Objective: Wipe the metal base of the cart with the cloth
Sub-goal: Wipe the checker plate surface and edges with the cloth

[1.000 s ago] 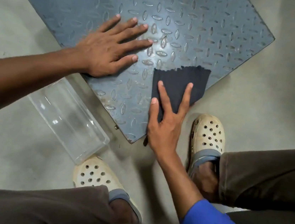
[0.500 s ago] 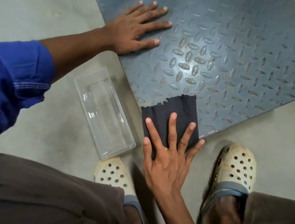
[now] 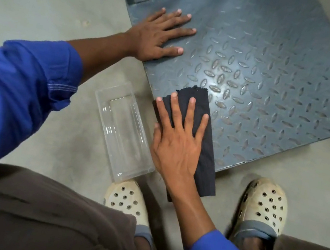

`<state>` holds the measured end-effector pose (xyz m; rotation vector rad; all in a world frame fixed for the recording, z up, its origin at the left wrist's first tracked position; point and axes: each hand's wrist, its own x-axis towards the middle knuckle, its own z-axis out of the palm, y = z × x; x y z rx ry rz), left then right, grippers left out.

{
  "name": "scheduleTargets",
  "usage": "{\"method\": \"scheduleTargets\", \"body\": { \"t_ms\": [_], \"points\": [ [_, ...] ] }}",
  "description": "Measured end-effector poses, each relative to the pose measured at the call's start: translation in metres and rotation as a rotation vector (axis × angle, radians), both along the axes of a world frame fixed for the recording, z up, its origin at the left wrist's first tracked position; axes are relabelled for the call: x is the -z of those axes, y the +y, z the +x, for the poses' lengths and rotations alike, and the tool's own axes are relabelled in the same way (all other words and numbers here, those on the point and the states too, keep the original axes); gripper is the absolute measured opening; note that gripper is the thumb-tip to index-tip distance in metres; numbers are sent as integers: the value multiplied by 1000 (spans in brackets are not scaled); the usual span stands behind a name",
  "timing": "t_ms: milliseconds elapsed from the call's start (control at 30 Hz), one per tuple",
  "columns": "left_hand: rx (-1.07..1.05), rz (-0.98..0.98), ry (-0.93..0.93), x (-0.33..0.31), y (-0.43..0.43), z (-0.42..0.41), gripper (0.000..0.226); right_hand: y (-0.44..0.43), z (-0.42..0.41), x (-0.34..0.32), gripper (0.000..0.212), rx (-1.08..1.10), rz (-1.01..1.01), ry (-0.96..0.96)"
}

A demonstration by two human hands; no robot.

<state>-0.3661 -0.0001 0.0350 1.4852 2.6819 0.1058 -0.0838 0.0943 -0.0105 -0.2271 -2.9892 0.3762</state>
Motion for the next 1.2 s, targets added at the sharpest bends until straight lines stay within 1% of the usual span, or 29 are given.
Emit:
{"method": "scheduleTargets", "body": {
  "t_ms": [100,167,333,467,533,600,733,800,867,933,1100,1200],
  "points": [
    [7,9,23,3,-1,0,66,7,38,0,68,12,-5,8],
    [9,15,41,5,-1,-2,66,7,43,1,70,20,7,-2],
    [9,17,59,8,-2,-3,66,-1,4,2,75,-16,41,-3],
    [11,23,54,5,-2,-1,67,-9,-48,0,72,-79,66,6],
    [11,23,45,3,-3,0,68,-9,-57,-3,71,-99,60,3],
    [9,26,43,2,-2,0,68,-6,-47,-6,65,-99,14,24],
    [12,39,48,3,-2,-1,68,9,-10,-12,41,-104,-169,50],
    [9,37,54,3,-2,-1,68,17,-2,-12,37,-155,-155,27],
    [5,32,57,4,-3,-1,67,22,2,-10,41,-195,-71,10],
    [4,32,62,6,-2,0,67,23,9,-9,49,-204,-28,-14],
    [-34,47,90,6,-5,6,67,30,45,-5,58,-141,-19,-18],
    [-71,50,97,11,-6,14,66,26,41,-6,63,-130,17,-26]
  ]
}}
